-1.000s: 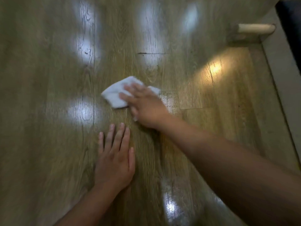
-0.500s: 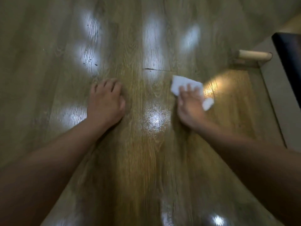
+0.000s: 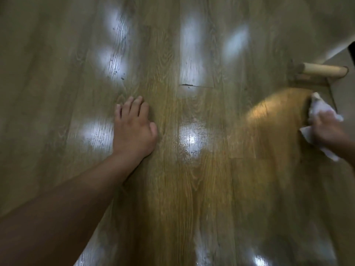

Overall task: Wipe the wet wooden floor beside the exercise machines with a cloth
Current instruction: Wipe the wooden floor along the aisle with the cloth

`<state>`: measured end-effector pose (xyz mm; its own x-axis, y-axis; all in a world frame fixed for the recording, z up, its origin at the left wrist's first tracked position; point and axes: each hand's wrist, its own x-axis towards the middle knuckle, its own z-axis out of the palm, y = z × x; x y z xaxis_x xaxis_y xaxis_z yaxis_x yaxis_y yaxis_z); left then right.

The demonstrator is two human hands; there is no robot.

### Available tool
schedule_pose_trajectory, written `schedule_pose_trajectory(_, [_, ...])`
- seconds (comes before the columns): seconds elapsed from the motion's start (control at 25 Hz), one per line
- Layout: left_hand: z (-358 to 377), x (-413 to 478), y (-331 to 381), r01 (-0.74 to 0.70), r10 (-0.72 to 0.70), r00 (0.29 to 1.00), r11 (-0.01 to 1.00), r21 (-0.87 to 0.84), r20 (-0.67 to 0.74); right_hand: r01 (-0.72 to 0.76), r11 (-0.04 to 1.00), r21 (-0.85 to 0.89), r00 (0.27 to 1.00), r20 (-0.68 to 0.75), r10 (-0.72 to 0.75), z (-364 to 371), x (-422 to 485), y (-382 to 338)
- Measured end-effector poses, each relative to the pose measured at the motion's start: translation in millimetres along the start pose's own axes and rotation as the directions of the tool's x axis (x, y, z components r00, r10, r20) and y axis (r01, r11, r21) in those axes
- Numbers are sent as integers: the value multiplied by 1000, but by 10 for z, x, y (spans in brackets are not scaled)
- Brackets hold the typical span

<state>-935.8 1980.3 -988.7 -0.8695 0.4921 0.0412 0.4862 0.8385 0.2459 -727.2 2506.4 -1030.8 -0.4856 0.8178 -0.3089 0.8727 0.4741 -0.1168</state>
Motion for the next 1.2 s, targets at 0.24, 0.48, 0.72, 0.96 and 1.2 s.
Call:
schedule_pose_trajectory(0.24, [-5, 28, -15, -10, 10, 1000, 1000, -16, 18, 539, 842, 22, 841, 34, -540, 239, -1983, -2927])
schedule_pose_trajectory(0.48, [-17, 33, -5, 30, -30, 1000, 997, -71, 5, 744, 649, 161, 617, 208, -759, 319, -2267, -3257])
schedule_pose_trajectory(0.72, [-161, 88, 61, 52, -50, 995, 998, -30, 88, 230, 973, -32, 960, 173, -222, -502, -1614, -1137])
schedule_pose_trajectory(0.96, [-185, 113, 97, 82, -80, 990, 996, -18, 117, 309, 942, -131, 941, 189, -282, 155, -1943, -2269])
schedule_pose_trajectory(1.2, [-110, 133, 39, 64, -63, 992, 998, -2, 108, 808, 589, -20, 586, 142, -798, 459, -1998, -3377])
